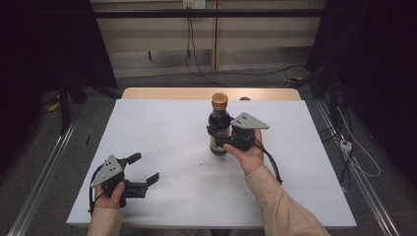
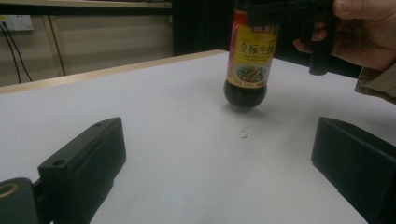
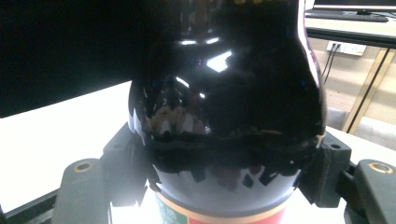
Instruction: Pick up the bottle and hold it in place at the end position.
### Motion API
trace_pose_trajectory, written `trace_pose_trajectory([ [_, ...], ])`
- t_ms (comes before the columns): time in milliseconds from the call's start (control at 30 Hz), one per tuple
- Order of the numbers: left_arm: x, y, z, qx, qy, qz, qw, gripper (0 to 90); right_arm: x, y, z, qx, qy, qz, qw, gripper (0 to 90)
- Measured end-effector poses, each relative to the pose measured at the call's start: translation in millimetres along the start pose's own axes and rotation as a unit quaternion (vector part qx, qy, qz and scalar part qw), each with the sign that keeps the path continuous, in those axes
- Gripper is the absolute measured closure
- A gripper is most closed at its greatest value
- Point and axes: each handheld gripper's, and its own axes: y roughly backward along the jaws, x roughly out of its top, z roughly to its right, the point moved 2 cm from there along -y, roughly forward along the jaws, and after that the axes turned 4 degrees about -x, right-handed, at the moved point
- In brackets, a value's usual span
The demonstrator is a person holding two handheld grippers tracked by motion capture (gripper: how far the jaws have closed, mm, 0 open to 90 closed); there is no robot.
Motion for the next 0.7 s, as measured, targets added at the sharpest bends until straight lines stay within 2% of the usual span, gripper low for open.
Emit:
trace_pose_trajectory([
  [167,-0.2,0.2,-0.1,-0.001,-0.002,-0.002,1.0000,2.8,-3.1,-7.4,0.7,0.001,-0.008,-0.001,1.0000,28.3],
  [467,-0.3,-1.0,0.6,0.000,0.005,0.000,1.0000,2.8,1.7,-18.3,1.5,0.002,-0.008,0.003,1.0000,28.3],
  [600,-0.4,-0.5,0.0,-0.001,0.002,-0.003,1.0000,2.8,2.3,-22.9,0.1,0.005,-0.004,0.003,1.0000,28.2],
  [700,-0.3,-0.2,-0.2,0.000,0.002,-0.001,1.0000,2.8,0.9,-24.5,0.8,0.005,-0.010,0.002,0.9999,28.2],
])
